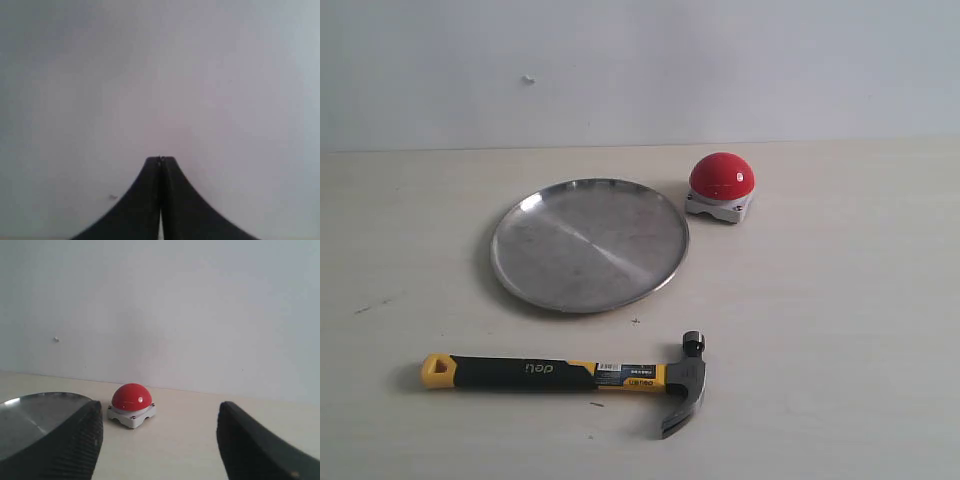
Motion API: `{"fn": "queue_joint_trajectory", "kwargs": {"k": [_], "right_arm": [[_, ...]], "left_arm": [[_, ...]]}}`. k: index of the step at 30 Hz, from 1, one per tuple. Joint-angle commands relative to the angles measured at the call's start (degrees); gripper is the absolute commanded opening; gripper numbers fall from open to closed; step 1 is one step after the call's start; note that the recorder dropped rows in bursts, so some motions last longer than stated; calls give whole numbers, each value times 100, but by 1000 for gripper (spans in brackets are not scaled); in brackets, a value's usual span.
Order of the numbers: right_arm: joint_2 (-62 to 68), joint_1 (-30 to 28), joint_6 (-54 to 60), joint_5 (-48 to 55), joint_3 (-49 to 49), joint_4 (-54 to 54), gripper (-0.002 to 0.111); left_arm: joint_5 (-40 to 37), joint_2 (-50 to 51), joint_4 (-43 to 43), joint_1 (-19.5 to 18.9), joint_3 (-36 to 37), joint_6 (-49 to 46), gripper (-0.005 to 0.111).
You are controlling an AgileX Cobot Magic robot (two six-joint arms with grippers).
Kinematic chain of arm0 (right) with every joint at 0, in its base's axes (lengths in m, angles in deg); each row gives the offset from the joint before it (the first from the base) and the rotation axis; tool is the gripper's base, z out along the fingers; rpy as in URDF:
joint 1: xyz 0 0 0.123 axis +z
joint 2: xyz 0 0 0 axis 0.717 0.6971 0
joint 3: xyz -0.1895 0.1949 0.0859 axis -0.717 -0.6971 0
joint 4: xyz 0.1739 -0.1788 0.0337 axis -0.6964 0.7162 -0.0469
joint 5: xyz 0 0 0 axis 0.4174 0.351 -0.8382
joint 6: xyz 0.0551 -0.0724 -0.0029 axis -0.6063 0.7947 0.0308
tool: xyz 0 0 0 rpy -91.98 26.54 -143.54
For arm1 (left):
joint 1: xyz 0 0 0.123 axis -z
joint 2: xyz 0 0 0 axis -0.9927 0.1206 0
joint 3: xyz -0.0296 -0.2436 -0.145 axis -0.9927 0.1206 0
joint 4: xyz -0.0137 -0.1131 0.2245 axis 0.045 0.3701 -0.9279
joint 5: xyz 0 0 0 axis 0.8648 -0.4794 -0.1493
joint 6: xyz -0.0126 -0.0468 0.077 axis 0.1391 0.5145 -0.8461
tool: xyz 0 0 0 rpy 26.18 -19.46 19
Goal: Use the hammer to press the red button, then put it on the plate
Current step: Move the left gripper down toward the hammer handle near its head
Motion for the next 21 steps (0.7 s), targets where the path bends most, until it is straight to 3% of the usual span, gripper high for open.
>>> {"fn": "queue_joint_trajectory", "kwargs": {"k": [1,3,8,11,15,21], "right_arm": [[-38,13,41,-101,-30,36,64],[-38,13,41,-101,-30,36,64],[-38,13,41,-101,-30,24,64],[-38,13,41,-101,-30,24,64],[-38,13,41,-101,-30,24,64],[-38,13,41,-101,-30,24,64]], "left_arm": [[-2236,1358,-366,-4,-1779,-1001,0],[-4002,2339,-352,-4,-2937,-2506,0],[-5781,3961,-173,3,-3997,-4868,0],[-6600,4969,711,19,-4144,-6616,0],[-6506,5745,993,506,-4144,-6936,0],[-5590,7009,993,1957,-4243,-6936,0]]}}
